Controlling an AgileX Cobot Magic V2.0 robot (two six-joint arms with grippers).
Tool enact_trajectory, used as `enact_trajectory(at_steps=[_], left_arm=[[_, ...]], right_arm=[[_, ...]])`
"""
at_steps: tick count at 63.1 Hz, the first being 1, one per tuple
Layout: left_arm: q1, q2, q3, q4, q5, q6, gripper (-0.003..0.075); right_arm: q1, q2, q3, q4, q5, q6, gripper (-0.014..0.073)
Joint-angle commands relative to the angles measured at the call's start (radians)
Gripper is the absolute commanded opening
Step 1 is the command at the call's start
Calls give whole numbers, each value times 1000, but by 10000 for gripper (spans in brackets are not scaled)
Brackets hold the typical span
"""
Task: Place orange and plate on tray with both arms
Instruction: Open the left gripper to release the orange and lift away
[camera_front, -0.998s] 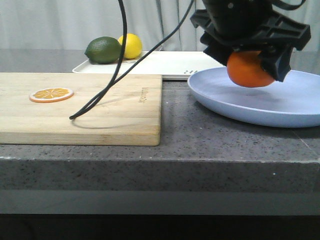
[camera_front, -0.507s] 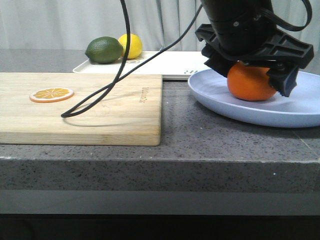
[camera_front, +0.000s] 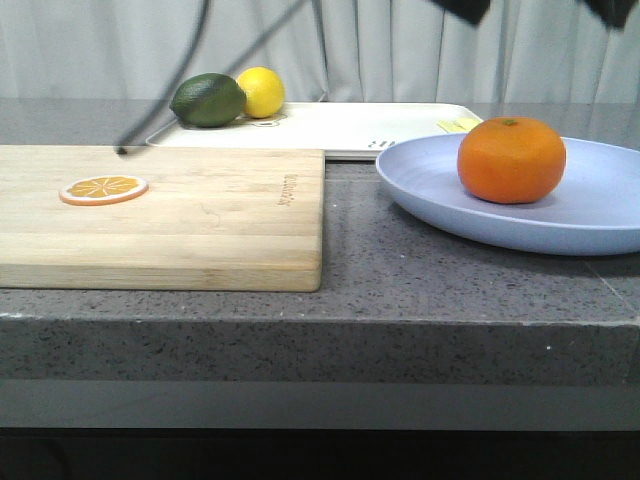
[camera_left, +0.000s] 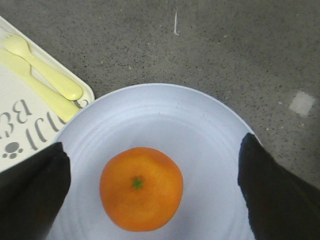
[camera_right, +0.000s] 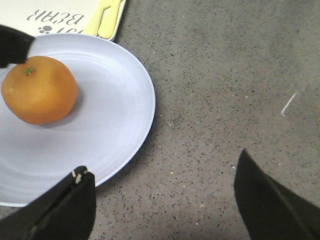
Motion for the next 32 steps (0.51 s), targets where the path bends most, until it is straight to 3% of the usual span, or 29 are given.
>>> enact_trajectory(at_steps=[1,15,32], left_arm=[[21,-123,-34,-10,9,-9,658],[88,-319,93,-9,54,-9,658],[193,-628,468,-9,-6,-33,658]], right_arm=[[-7,6,-37,2,-92,-11,582],[-7,6,-37,2,-95,-11,582],[-7,6,-37,2,-40,-11,582]])
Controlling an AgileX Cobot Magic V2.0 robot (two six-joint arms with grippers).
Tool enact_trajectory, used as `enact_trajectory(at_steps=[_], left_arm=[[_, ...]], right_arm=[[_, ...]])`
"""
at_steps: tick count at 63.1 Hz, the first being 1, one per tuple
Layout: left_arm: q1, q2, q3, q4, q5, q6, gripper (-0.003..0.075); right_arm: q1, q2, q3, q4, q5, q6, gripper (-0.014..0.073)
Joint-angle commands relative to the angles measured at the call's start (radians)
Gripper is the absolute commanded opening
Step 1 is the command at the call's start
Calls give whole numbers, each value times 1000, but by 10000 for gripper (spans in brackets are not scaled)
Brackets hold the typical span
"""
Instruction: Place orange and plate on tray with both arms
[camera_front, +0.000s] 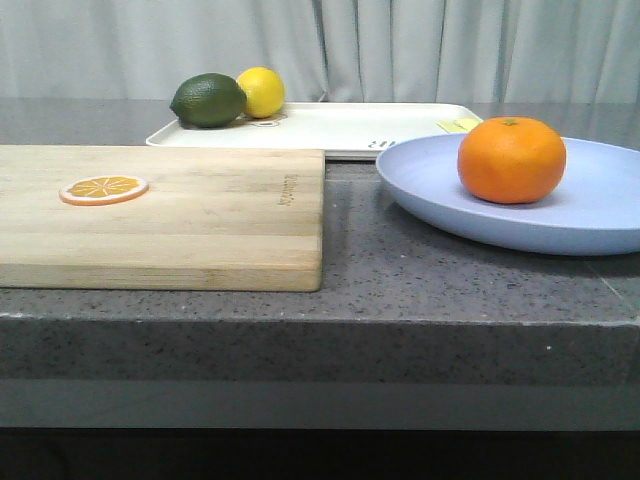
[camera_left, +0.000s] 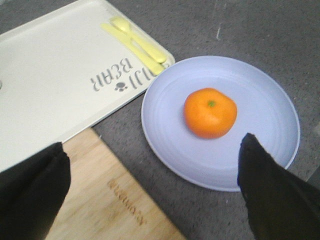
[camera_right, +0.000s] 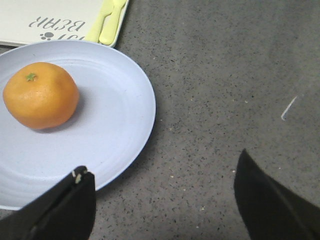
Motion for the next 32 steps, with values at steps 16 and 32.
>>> enact_trajectory(at_steps=[16,32], left_arm=[[123,-445,400,-7,-80,-22,658],[137,-705,625,-7,-83,-22,658]], right_arm=[[-7,6,-38,2,87,-11,582],[-7,27,-84,63,209,-11,582]])
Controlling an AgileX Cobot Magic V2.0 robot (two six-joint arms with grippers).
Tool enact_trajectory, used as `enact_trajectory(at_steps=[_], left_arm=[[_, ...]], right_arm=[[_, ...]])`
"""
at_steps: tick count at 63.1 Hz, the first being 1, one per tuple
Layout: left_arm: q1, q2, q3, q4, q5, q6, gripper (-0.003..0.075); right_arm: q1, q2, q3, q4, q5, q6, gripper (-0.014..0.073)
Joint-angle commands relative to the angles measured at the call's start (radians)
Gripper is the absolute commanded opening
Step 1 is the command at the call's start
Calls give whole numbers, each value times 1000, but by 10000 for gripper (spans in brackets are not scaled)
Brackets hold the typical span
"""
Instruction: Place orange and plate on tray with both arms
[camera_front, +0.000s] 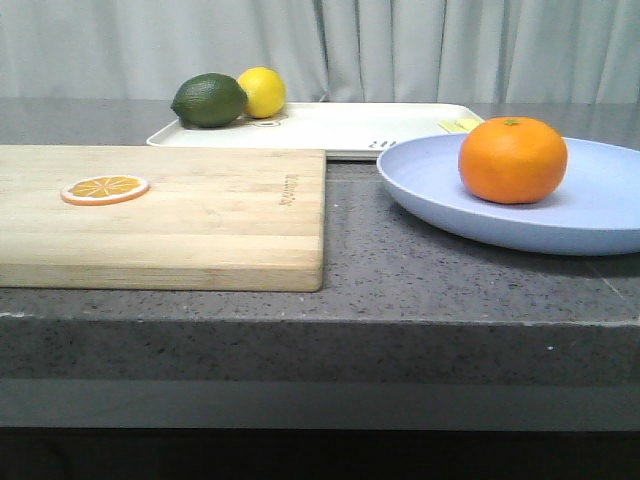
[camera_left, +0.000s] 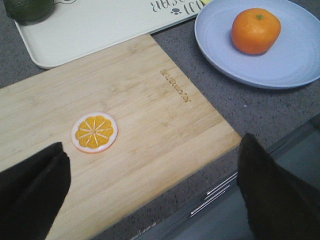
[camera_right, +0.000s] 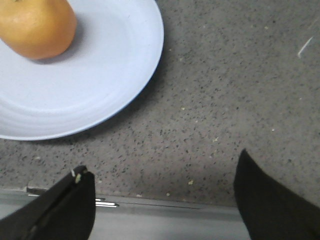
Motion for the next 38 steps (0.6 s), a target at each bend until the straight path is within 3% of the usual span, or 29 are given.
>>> enact_trajectory(at_steps=[1,18,27,31,38], left_arm=[[3,-89,26,-7,-80,-12,658],[3,-157,44,-7,-78,-7,658],[3,-155,44,-7,-75,-7,658],[3,-155,44,-7,-75,-7,658],[3,-155,44,-7,-75,-7,658]], right_arm=[[-7,30,-78,23,-9,-11,582],[-14,319,-424,-2,264,-30,582],[-69,465,-584,19,354,-79,582],[-122,509,-631,65,381,-107,582],[-242,592,-668,258,438,-212,582]])
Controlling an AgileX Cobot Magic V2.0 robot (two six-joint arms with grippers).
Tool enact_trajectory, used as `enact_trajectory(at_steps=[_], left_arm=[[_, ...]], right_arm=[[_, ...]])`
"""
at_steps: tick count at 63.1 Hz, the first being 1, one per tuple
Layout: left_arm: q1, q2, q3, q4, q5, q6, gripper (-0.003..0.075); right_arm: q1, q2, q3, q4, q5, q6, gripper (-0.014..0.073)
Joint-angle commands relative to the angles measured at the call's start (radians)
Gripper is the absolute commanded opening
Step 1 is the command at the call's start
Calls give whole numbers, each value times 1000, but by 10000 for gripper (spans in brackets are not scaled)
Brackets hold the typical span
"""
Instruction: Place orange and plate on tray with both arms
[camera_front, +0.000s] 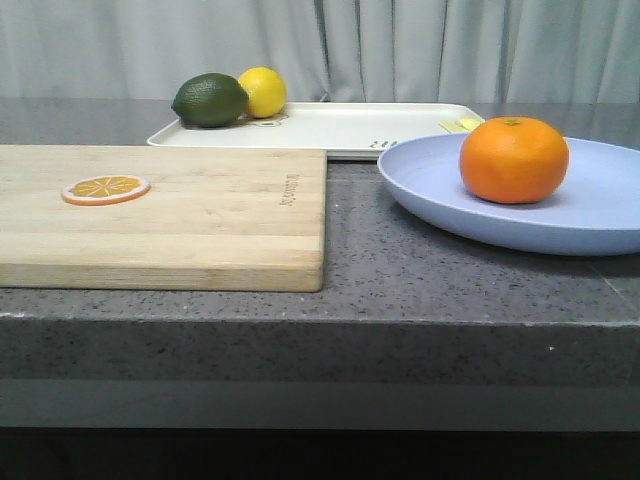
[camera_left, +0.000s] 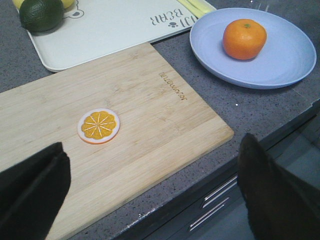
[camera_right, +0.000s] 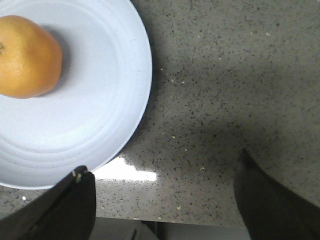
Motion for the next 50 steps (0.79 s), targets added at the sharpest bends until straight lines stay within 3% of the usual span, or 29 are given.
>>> enact_trajectory(at_steps=[1,6,13,33,50], left_arm=[[1,2,-25,-7,-71,-7,658],[1,2,-25,-7,-71,-7,658],[1,2,-25,-7,-71,-7,658],[1,3,-25,-7,-73,-7,658],[1,3,-25,-7,-77,-7,658]], right_arm=[[-104,51,-52,179,34,-104,582],[-185,99,-46,338,68,-169,582],[-235,156,-25,456,91,-216,582],[-235,200,148,502,-32,-238,582],[-234,200,273,662,-161,-301,580]])
